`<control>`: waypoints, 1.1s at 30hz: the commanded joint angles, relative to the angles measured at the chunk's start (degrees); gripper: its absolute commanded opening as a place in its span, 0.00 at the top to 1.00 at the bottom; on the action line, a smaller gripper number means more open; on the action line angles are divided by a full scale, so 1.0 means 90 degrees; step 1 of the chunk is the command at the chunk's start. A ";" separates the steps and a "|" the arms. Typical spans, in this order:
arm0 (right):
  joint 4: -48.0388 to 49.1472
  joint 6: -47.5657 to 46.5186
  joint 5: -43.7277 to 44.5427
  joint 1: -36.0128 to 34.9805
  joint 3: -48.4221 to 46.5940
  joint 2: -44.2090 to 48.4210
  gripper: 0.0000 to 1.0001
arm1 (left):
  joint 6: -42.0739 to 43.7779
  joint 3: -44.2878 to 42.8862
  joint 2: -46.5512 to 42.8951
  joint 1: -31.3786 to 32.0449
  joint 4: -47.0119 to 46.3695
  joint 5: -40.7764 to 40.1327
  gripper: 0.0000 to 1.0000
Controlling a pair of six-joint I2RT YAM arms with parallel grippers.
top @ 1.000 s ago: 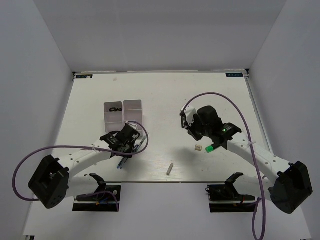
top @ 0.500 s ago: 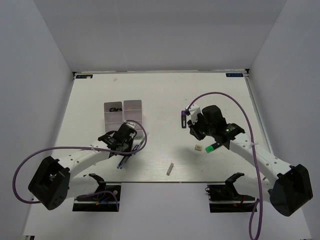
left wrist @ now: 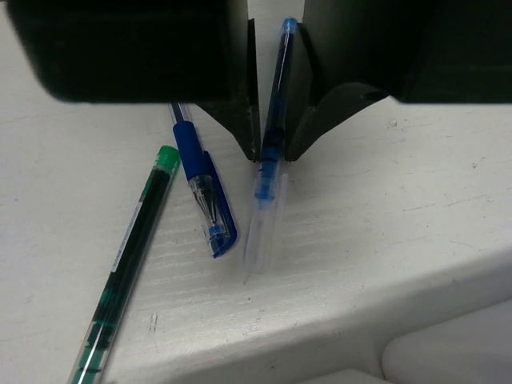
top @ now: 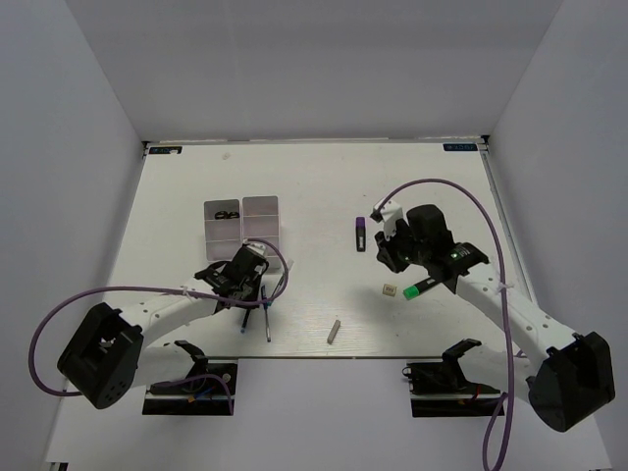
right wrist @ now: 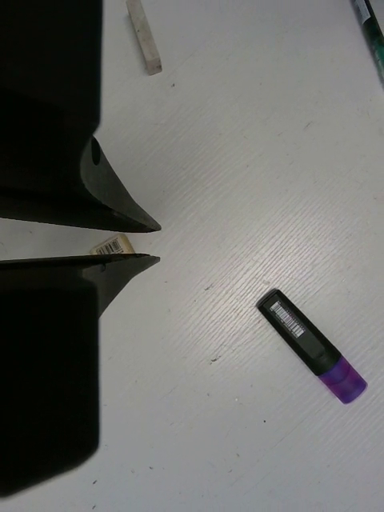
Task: Sort the stationery into containers
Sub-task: Pick up the pen from the center of the board, then place the pen in the storage box.
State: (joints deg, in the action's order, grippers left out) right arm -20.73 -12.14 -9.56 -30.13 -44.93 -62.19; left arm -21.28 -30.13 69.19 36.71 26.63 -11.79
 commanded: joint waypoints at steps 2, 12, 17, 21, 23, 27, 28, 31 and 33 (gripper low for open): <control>0.0214 0.0118 -0.0207 0.0115 0.0099 0.0201 0.80 | -0.0145 0.0359 0.0135 0.0003 -0.0010 -0.0155 0.78; 0.0194 0.0148 -0.0373 0.0311 0.0138 0.0309 0.75 | -0.0312 -0.0409 -0.1046 0.0433 0.0935 -0.0047 1.00; 0.0194 0.0148 -0.0422 0.0369 0.0158 0.0329 0.72 | -0.0136 -0.1659 -0.1749 0.0667 0.1639 0.0304 1.00; 0.0204 0.0158 -0.0480 0.0398 0.0168 0.0338 0.72 | 0.0508 -0.2237 -0.1916 0.0473 0.1641 0.0187 1.00; 0.0243 0.0138 -0.0490 0.0398 0.0177 0.0338 0.72 | 0.0986 -0.2355 -0.1916 0.0027 0.1212 0.0313 1.00; 0.0262 0.0128 -0.0490 0.0428 0.0216 0.0319 0.72 | 0.2156 -0.1839 -0.2179 -0.0806 -0.0746 0.1297 1.00; 0.0282 0.0109 -0.0461 0.0408 0.0226 0.0319 0.72 | 0.2275 -0.1586 -0.2305 -0.1088 -0.1061 0.1697 1.00; 0.0302 0.0109 -0.0461 0.0437 0.0255 0.0328 0.72 | 0.2540 -0.1106 -0.2307 -0.1792 -0.2498 0.2393 1.00; 0.0331 0.0099 -0.0480 0.0447 0.0255 0.0290 0.72 | 0.2511 -0.1067 -0.2229 -0.2404 -0.2910 0.2685 1.00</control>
State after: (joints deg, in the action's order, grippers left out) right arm -20.16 -11.29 -12.84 -26.50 -42.87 -60.34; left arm -2.70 -40.32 49.36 20.47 13.63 3.77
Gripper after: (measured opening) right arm 0.282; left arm 0.206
